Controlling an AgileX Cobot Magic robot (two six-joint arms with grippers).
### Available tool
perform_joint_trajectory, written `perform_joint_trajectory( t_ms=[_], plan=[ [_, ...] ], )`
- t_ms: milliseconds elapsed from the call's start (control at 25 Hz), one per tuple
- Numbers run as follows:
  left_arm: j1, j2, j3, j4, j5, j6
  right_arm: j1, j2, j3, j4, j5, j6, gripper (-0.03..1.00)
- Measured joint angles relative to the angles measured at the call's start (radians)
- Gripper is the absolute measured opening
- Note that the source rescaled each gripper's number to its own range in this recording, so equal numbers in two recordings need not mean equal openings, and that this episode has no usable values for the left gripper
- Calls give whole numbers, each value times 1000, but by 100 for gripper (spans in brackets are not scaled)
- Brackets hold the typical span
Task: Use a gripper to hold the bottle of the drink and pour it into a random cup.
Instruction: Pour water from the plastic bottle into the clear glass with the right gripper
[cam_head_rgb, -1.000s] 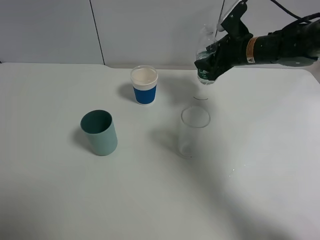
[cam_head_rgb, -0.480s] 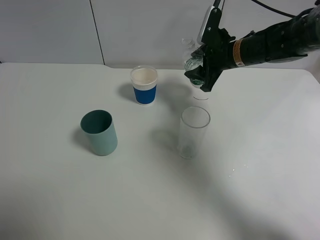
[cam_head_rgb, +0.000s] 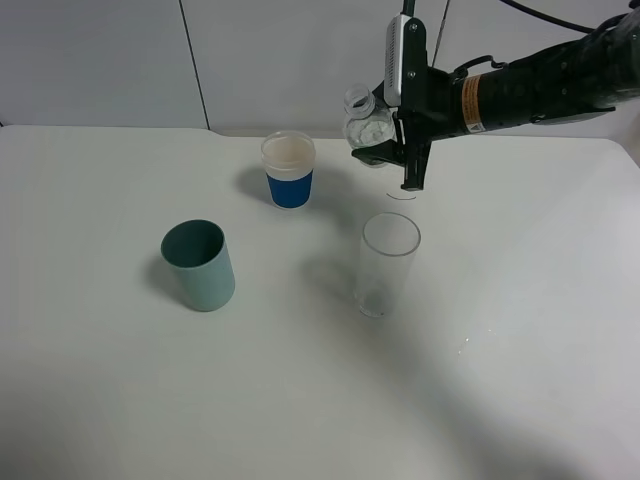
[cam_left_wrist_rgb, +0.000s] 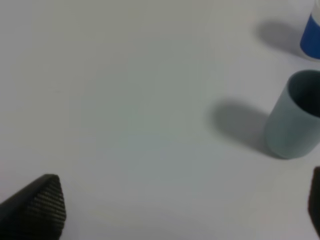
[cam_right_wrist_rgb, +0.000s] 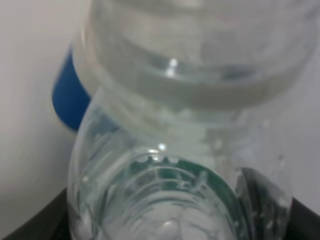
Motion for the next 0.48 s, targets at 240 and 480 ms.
perform_joint_trajectory(
  t_ms=[240, 480],
  plan=[
    [0, 0, 0, 0, 0, 0, 0, 0, 0, 20, -66, -101, 1],
    [0, 0, 0, 0, 0, 0, 0, 0, 0, 17, -119, -175, 1]
  ],
)
